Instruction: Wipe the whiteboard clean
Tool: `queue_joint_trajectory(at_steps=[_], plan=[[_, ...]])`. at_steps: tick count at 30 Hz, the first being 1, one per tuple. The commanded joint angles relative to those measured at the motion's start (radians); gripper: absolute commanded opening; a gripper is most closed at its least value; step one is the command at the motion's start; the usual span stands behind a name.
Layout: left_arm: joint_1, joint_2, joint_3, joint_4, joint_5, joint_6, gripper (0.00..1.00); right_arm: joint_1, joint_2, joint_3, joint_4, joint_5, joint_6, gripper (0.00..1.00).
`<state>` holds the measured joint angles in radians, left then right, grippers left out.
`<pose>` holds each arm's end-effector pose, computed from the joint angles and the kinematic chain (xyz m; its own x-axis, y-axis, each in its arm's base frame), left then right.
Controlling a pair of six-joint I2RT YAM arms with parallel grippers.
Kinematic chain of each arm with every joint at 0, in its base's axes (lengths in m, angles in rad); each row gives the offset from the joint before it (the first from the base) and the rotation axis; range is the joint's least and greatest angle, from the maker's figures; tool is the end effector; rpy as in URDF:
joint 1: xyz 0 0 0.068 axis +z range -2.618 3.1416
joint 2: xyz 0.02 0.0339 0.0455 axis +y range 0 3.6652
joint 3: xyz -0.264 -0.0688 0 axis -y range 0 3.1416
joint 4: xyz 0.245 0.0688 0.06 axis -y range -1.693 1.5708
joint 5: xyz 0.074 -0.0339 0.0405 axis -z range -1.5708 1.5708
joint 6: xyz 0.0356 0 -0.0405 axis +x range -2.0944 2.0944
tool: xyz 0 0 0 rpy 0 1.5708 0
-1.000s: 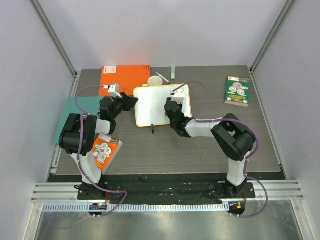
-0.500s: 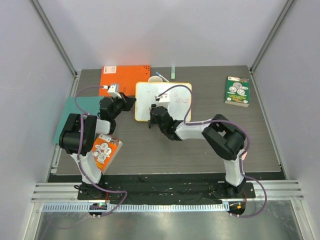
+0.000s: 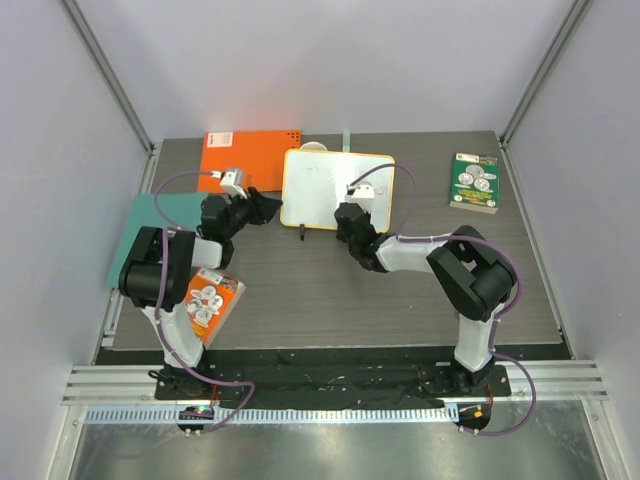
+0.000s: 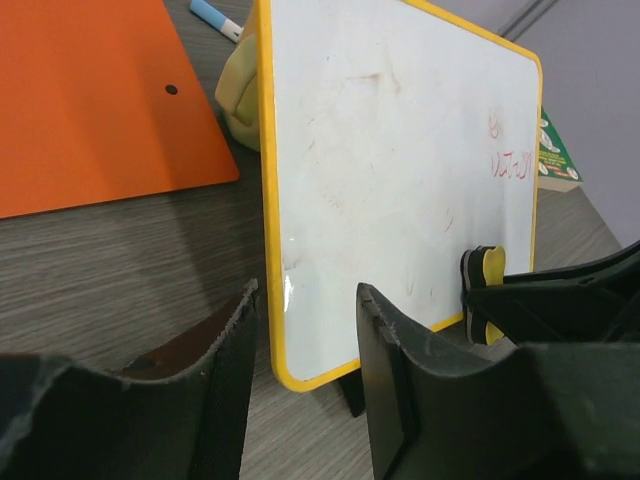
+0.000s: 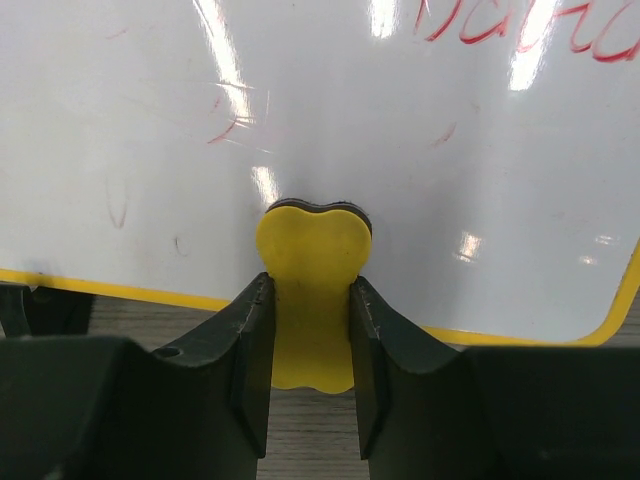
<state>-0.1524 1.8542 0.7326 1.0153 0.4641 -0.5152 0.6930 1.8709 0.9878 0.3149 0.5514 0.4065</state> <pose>0.3529 -0.0703 0.1611 -0.3749 -0.3882 -0.8419 0.4493 0.7183 -0.5313 0.3103 0.2334 0.1583 -0.4611 0.0549 -0.8856 -0.0241 0.9969 0.0743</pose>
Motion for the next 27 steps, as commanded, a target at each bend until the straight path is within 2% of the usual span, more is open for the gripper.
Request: queue_joint_trajectory(at_steps=[1, 6, 11, 18, 20, 25, 27], plan=[[0.014, 0.039, 0.054, 0.069, 0.027, -0.048, 0.47, -0.015, 0.060, -0.025, -0.177, -0.016, -0.026, 0.01], [0.043, 0.155, 0.155, 0.158, 0.099, -0.127, 0.54, -0.015, 0.066, -0.012, -0.172, -0.039, -0.038, 0.01], [0.068, 0.324, 0.347, 0.245, 0.186, -0.281, 0.55, -0.013, 0.071, -0.008, -0.177, -0.056, -0.046, 0.01], [0.066, 0.479, 0.536, 0.368, 0.320, -0.489, 0.50, -0.013, 0.080, -0.008, -0.177, -0.059, -0.069, 0.01], [0.066, 0.499, 0.550, 0.426, 0.334, -0.525, 0.48, -0.013, 0.083, -0.005, -0.174, -0.065, -0.071, 0.01], [0.050, 0.493, 0.544, 0.424, 0.375, -0.526, 0.41, -0.013, 0.099, 0.025, -0.183, -0.085, -0.067, 0.01], [0.047, 0.487, 0.530, 0.419, 0.384, -0.525, 0.33, -0.013, 0.102, 0.035, -0.183, -0.094, -0.061, 0.01]])
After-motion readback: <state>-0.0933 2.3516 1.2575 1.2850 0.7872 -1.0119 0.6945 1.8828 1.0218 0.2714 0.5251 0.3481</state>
